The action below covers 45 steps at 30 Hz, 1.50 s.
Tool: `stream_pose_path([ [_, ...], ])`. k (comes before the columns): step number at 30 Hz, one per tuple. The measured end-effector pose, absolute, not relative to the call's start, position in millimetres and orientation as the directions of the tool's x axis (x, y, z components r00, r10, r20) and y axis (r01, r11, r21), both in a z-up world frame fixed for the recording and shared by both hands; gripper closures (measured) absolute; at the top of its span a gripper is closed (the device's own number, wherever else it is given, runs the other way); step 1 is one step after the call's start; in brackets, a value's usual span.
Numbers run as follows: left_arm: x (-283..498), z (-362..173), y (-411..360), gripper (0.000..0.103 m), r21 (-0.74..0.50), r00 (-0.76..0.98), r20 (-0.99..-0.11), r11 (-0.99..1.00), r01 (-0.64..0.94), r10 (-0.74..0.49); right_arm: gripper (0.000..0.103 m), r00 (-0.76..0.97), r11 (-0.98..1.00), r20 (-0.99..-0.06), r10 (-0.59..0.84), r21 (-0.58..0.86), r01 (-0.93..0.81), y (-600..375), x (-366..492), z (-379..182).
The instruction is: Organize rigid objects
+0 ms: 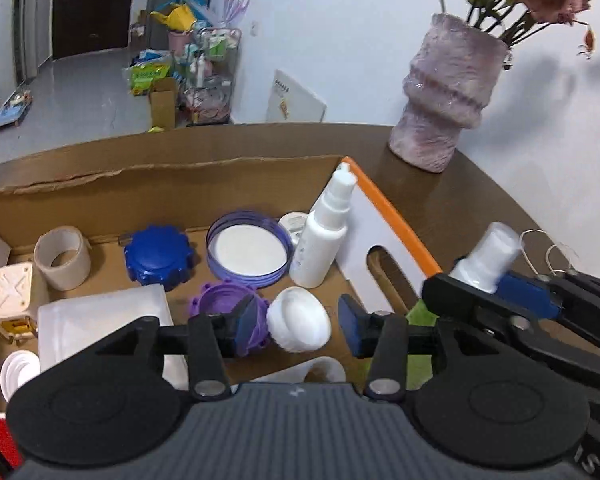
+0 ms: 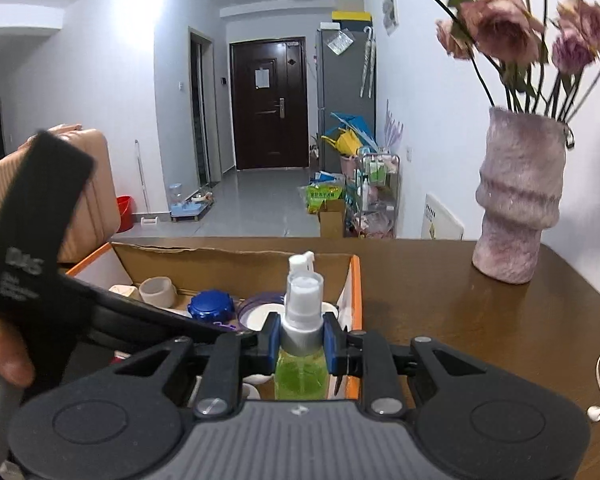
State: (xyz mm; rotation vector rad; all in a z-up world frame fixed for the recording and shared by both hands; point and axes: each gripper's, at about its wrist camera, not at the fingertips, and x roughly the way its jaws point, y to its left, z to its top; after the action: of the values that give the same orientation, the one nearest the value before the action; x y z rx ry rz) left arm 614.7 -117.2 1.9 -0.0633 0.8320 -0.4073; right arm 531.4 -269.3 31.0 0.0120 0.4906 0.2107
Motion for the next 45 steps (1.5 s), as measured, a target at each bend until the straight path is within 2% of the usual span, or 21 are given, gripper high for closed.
stream_pose_path([
  [2, 613.2, 3.8, -116.1, 0.046, -0.214, 0.603, -0.697, 0.915, 0.341, -0.388, 0.08, 0.865, 0.979, -0.458, 0.203, 0.075, -0.191, -274.0, 531.3, 31.6],
  [6, 603.6, 11.8, -116.6, 0.045, -0.203, 0.61, -0.688, 0.911, 0.358, -0.393, 0.08, 0.871, 0.979, -0.448, 0.204, 0.076, -0.19, -276.6, 524.2, 40.6],
  [13, 566.9, 46.8, -107.4, 0.034, -0.162, 0.657, -0.66, 0.922, 0.35, -0.366, 0.078, 0.883, 0.977, -0.42, 0.212, 0.067, -0.202, -277.3, 492.2, 75.7],
  [19, 505.0, 83.7, -81.2, 0.027, -0.124, 0.716, -0.609, 0.933, 0.337, -0.34, 0.065, 0.905, 0.977, -0.371, 0.209, 0.051, -0.205, -280.7, 436.0, 112.1],
  [22, 463.4, 94.4, -61.3, 0.024, -0.112, 0.764, -0.568, 0.949, 0.296, -0.306, 0.063, 0.909, 0.976, -0.359, 0.213, 0.042, -0.213, -279.4, 408.2, 120.0],
  [24, 434.5, 99.9, -47.9, 0.019, -0.112, 0.793, -0.539, 0.958, 0.266, -0.283, 0.059, 0.913, 0.977, -0.349, 0.212, 0.043, -0.211, -276.7, 388.8, 119.8],
  [26, 403.2, 103.6, -35.1, 0.016, -0.097, 0.827, -0.499, 0.965, 0.244, -0.259, 0.049, 0.918, 0.978, -0.338, 0.208, 0.049, -0.204, -273.1, 372.5, 114.9],
  [30, 349.1, 98.3, -14.7, 0.012, -0.064, 0.872, -0.444, 0.978, 0.198, -0.206, 0.047, 0.91, 0.972, -0.344, 0.232, 0.057, -0.226, -263.0, 346.1, 96.2],
  [35, 297.1, 82.3, 4.9, 0.0, -0.038, 0.921, -0.374, 0.994, 0.102, -0.109, 0.02, 0.922, 0.967, -0.29, 0.255, 0.069, -0.246, -250.1, 312.8, 73.2],
  [39, 259.4, 68.5, 13.6, 0.0, -0.029, 0.96, -0.277, 0.999, 0.031, -0.037, 0.018, 0.916, 0.964, -0.299, 0.267, 0.083, -0.253, -242.8, 294.4, 60.2],
  [45, 223.5, 48.7, 22.2, 0.0, -0.017, 0.963, -0.268, 1.0, 0.004, -0.008, 0.017, 0.912, 0.964, -0.313, 0.267, 0.087, -0.252, -236.7, 268.3, 44.2],
])
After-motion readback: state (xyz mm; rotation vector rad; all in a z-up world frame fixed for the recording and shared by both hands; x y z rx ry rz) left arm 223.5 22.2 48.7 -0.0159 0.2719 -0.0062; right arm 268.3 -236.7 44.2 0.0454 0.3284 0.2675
